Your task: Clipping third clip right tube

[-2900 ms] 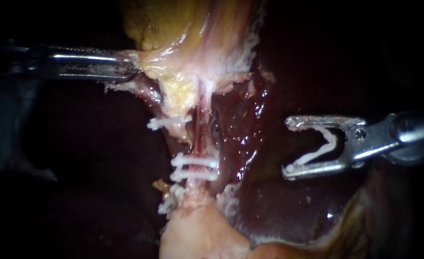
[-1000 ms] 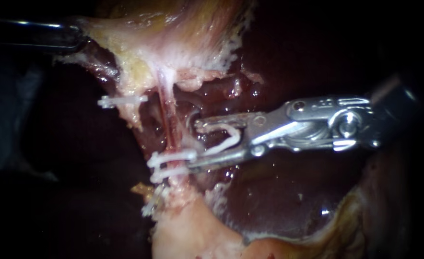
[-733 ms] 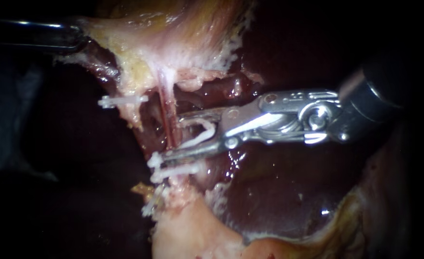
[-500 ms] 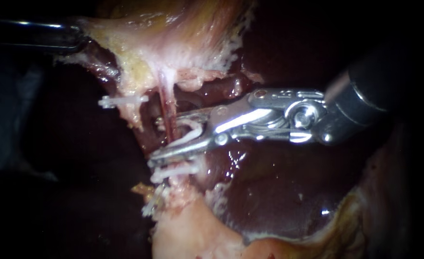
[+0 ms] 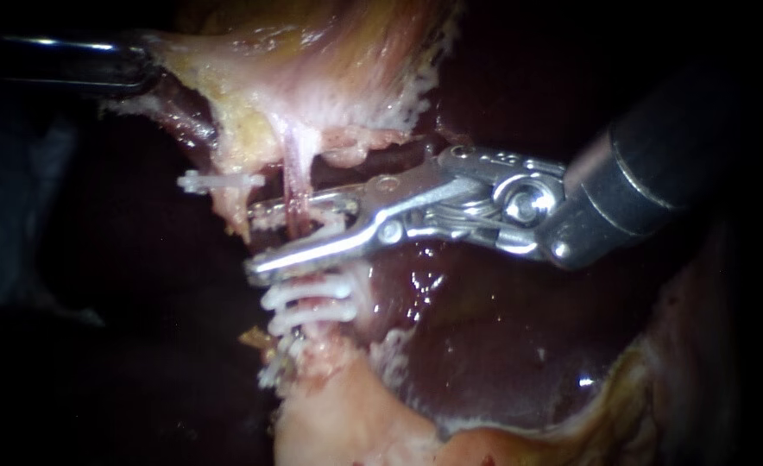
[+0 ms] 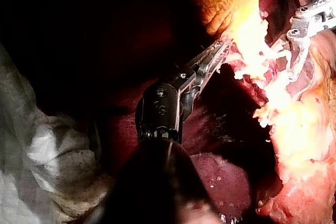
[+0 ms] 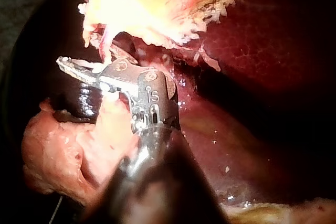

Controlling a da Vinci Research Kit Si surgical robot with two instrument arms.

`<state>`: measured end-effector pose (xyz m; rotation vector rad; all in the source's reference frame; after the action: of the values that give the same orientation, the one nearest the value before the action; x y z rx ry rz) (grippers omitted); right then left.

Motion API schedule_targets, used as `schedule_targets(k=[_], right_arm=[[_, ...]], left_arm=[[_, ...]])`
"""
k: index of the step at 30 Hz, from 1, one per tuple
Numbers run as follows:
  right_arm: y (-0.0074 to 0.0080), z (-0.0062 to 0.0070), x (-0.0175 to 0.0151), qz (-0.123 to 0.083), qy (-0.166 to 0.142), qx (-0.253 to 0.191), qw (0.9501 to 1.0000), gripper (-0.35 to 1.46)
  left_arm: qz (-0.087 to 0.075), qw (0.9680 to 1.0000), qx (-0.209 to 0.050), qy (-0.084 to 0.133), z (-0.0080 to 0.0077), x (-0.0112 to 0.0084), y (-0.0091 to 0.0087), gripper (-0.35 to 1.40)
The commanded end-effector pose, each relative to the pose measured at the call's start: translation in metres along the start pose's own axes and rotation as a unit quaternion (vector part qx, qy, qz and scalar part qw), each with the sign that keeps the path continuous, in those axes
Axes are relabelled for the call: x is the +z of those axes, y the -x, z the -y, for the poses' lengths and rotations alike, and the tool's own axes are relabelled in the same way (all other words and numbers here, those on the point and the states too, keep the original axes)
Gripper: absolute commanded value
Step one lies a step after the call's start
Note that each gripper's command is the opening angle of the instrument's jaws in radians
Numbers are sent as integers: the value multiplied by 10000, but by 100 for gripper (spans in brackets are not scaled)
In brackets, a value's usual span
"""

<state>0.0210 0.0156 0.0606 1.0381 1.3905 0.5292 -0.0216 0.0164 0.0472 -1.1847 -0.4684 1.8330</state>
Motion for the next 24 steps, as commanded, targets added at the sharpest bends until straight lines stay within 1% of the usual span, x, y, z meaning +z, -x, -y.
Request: schedule_targets(k=[1, 6, 11, 19, 24], right_arm=[[-2, 1, 0, -32, -44, 25, 10000, 46], [-9, 11, 0, -146, -310, 136, 9993, 45], [-16, 20, 4, -247, -480, 198, 9983, 45], [-27, 35, 9, -303, -694, 276, 9967, 44], [-29, 41, 11, -299, -718, 314, 9965, 43]], left_arm=[[0, 10000, -1, -2, 0, 0, 0, -35], [0, 10000, -1, -2, 1, 0, 0, -35], [-1, 10000, -2, -6, 1, 0, 0, -35], [-1, 10000, -2, -7, 2, 1, 0, -35], [-2, 10000, -2, -8, 2, 1, 0, -35]])
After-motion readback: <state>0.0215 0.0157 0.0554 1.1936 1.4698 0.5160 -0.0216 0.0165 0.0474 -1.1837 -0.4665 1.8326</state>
